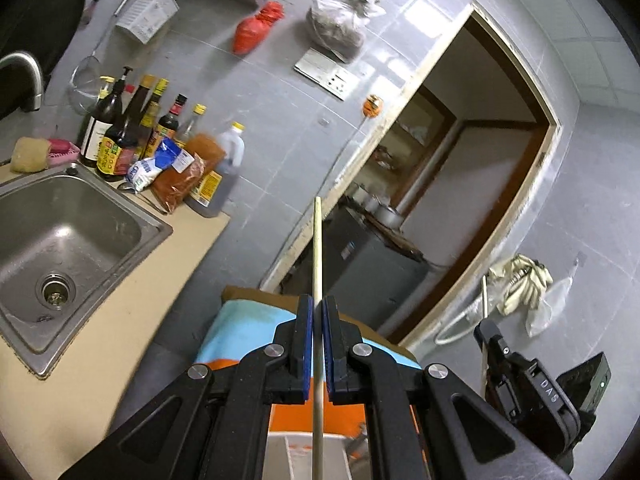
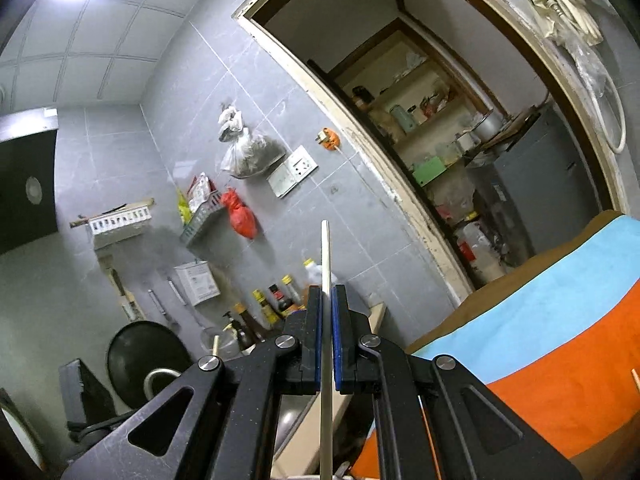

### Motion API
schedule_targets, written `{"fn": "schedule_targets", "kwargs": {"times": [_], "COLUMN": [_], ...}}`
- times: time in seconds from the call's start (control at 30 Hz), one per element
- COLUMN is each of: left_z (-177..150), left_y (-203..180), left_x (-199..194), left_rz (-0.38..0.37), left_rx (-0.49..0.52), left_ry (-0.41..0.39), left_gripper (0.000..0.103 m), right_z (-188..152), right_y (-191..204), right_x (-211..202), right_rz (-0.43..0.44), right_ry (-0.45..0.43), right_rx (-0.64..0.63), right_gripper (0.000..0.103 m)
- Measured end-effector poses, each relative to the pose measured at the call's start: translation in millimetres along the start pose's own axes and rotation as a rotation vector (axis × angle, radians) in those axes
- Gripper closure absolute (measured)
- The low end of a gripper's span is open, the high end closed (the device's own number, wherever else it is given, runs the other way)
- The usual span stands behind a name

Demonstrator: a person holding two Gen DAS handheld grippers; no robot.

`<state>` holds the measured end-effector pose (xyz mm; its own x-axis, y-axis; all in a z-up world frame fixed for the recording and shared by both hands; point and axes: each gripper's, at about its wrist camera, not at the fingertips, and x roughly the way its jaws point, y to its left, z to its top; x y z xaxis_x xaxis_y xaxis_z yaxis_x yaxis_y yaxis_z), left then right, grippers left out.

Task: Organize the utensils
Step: 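Lift both chopsticks and carry them over the white caddy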

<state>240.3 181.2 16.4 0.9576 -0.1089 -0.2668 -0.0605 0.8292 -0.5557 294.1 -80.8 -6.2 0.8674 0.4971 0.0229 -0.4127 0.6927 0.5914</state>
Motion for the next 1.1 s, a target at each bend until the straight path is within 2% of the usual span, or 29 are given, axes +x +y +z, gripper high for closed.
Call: {"fn": "schedule_targets", "kwargs": {"times": [0.23, 0.47, 0.77, 1.1], "left_z": [-14, -24, -34, -45], "left_y": [10, 22, 19, 23], "left_x": [15, 17, 17, 11], "left_rz": [0.006, 0.01, 0.007, -0.006], "left_rx": [0.006, -0.014, 0.007, 0.02], "left_ry": [-0.038, -0.068, -0.113, -0.151], "left_gripper": [0.098, 0.098, 0.098, 0.098], "right_z": [-16, -28, -37, -39], "right_y": [-10, -17, -15, -24], "right_x": [8, 1, -17, -17], "right_rz": [0.036, 0.032, -0.022, -0.05], "right_ry": [-0.02, -0.084, -0.194, -0.179], "right_rx": [-0.015, -0.016, -0.053, -0.057], "right_gripper": [0.099, 0.099, 0.099, 0.098]}}
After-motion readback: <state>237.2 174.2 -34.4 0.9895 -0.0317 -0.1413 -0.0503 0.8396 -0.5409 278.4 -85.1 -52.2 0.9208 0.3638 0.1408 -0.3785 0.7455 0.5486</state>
